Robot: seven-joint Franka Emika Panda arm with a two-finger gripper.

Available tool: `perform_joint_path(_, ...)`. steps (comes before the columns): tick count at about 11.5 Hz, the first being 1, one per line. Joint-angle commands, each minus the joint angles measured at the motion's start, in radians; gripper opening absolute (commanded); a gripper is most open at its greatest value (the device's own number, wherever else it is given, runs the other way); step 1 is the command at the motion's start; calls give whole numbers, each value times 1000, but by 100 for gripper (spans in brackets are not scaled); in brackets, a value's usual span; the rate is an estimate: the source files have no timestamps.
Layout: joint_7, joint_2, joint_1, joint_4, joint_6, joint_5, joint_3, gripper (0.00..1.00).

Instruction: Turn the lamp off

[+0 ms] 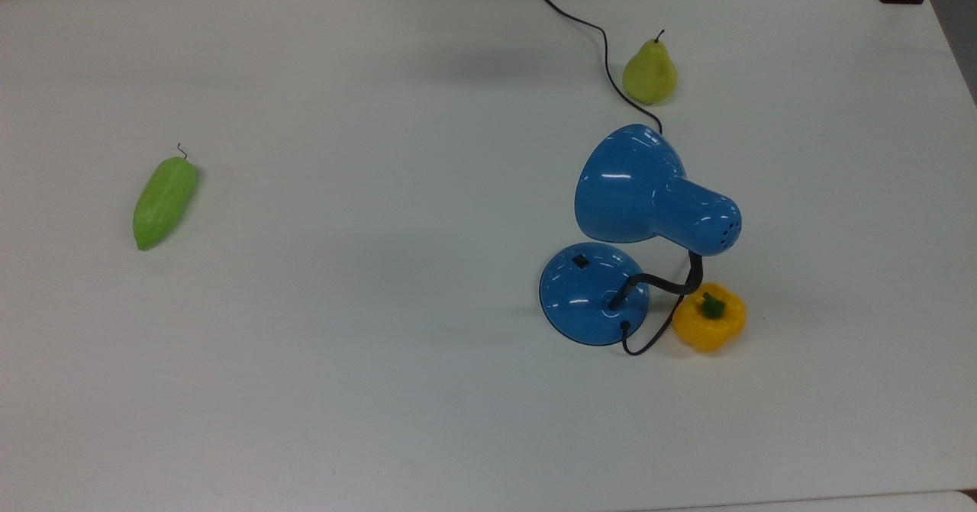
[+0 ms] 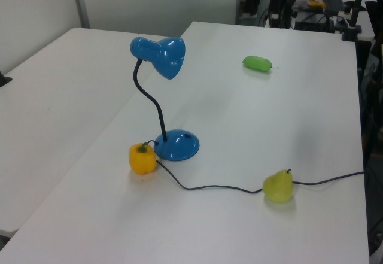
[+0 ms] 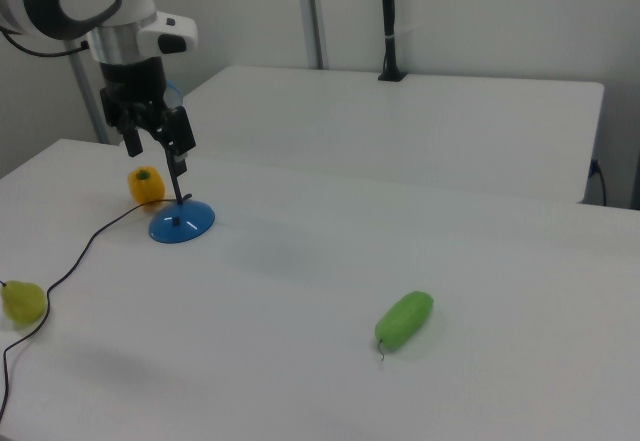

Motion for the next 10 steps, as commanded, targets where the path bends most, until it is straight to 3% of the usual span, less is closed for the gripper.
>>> perform_joint_path(1, -90, 10, 59, 0, 107, -17, -46, 100)
perform_joint_path(2, -150, 18, 84, 0, 120, -29, -75, 100)
perform_joint_path(4, -263, 20, 82, -3, 121, -31, -78, 100)
perform_joint_path(10, -288, 15, 82, -5, 118, -28, -80, 100)
